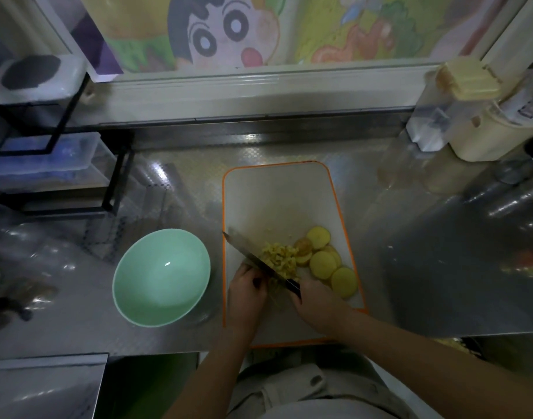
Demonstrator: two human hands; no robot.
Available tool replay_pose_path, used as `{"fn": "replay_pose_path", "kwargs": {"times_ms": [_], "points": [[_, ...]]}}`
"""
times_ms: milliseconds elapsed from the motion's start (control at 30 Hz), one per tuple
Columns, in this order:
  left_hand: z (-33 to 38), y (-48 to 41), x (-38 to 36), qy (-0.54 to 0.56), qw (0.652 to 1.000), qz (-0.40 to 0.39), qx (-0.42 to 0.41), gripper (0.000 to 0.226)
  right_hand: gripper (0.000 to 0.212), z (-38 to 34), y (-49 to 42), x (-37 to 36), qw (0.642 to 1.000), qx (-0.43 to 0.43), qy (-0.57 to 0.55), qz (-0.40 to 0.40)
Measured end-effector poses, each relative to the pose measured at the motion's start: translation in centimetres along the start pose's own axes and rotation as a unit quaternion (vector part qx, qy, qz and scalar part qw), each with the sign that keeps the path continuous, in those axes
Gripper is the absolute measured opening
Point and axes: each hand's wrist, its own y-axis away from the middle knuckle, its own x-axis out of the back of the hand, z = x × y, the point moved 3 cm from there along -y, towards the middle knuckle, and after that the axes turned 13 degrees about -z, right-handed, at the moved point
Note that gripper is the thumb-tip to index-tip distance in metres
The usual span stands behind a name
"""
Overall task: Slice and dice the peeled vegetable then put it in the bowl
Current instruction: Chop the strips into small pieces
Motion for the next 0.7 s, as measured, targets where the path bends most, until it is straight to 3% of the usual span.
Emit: {"fn": "replay_pose_path", "kwargs": {"times_ms": [533, 633, 700], "points": [[0.3, 0.5, 0.6, -0.006, 0.999, -0.037, -0.015, 0.009, 0.035, 2.5, -2.1, 0.4, 0.995, 0.055, -0.078, 0.016], [0.3, 0.9, 0.7, 0.016, 0.999, -0.026, 0.017, 0.014, 0.036, 2.5, -2.0, 0.5, 0.996, 0.053, -0.075, 0.015], [0.1, 1.4, 0.7, -0.025, 0.998, -0.024, 0.054, 0.022, 0.034, 2.5, -1.9, 0.5, 0.995, 0.055, -0.081, 0.018]]}}
